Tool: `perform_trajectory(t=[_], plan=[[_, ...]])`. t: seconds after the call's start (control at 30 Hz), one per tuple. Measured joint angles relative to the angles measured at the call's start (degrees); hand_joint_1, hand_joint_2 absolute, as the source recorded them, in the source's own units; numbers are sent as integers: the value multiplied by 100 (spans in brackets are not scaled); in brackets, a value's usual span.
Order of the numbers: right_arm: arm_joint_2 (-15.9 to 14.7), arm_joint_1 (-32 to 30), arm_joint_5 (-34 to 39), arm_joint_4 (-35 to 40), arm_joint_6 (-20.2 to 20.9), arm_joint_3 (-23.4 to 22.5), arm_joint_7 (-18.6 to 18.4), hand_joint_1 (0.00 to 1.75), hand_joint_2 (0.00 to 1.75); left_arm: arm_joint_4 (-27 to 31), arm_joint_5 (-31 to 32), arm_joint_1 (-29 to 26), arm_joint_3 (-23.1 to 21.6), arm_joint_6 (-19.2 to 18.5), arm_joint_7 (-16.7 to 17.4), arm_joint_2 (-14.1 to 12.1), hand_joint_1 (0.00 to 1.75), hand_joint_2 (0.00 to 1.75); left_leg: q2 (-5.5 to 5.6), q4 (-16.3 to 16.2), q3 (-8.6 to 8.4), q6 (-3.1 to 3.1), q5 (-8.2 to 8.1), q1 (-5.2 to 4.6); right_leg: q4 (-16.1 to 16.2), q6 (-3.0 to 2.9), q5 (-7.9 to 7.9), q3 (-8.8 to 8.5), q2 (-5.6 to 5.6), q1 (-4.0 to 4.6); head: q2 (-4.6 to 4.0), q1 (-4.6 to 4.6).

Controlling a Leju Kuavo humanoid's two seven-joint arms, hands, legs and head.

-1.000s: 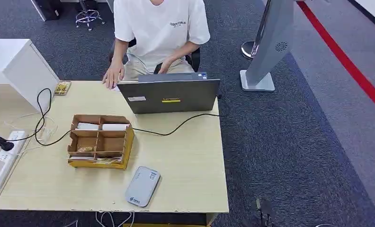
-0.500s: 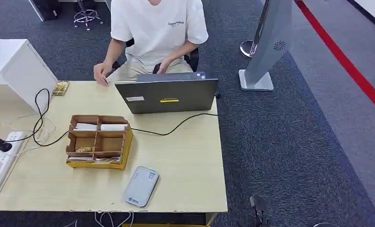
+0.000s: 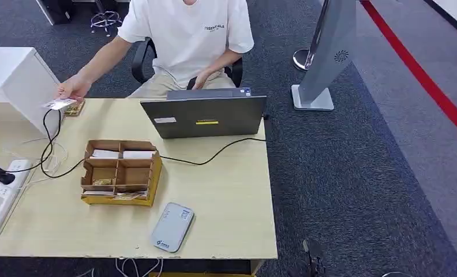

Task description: Pass the card to the sensor for recognition and then transmit it.

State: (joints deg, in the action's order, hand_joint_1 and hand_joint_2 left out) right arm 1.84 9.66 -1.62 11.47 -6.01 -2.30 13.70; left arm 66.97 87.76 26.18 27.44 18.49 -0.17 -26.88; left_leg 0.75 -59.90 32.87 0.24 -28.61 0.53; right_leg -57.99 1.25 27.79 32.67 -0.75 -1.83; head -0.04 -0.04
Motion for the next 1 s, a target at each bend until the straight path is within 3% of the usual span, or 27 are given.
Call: perform_trajectory(t=[0.07,0.17,0.43,0.5,0.63,0.7,0.83,1.0], plan=[[11,12,-33,0,9,0,-33,0,175,13,2,6,-450,-63,271,61,0,175,1,0,1,2,1,0,-1,-1,-2,-5,1,0,0,2],[15,26,-61,0,9,0,-41,0,175,26,4,22,-942,-83,369,133,0,175,-11,0,1,2,1,0,-1,-7,-8,-4,-12,0,0,2],[26,27,-81,-7,26,0,-50,0,175,68,4,88,-1441,-168,506,238,0,175,-18,-1,3,2,1,-1,0,-5,-12,11,-20,0,0,0],[31,32,-96,-7,44,0,-61,0,175,96,4,177,-1784,-280,803,297,0,175,-11,-1,5,1,6,-1,0,-5,-13,13,-14,0,0,0],[61,55,-105,-7,46,0,-68,0,175,253,7,384,-2885,-668,1531,508,0,175,1,-2,8,6,12,-4,1,2,-19,3,1,-2,0,0],[76,56,-96,-7,50,0,-68,0,175,350,7,450,-3399,-787,1726,608,0,175,-5,-2,8,6,12,-6,2,3,-22,2,-5,-4,0,2],[81,18,-74,-17,42,-17,-70,0,175,540,7,502,-4006,-960,1882,785,0,175,-12,-4,8,7,11,-6,4,5,-25,7,-16,-4,0,2],[81,-43,-72,-31,33,-55,-44,0,175,811,7,502,-4325,-1202,1951,898,0,175,-12,-3,11,7,11,-5,4,5,-25,13,-16,-2,0,0]])
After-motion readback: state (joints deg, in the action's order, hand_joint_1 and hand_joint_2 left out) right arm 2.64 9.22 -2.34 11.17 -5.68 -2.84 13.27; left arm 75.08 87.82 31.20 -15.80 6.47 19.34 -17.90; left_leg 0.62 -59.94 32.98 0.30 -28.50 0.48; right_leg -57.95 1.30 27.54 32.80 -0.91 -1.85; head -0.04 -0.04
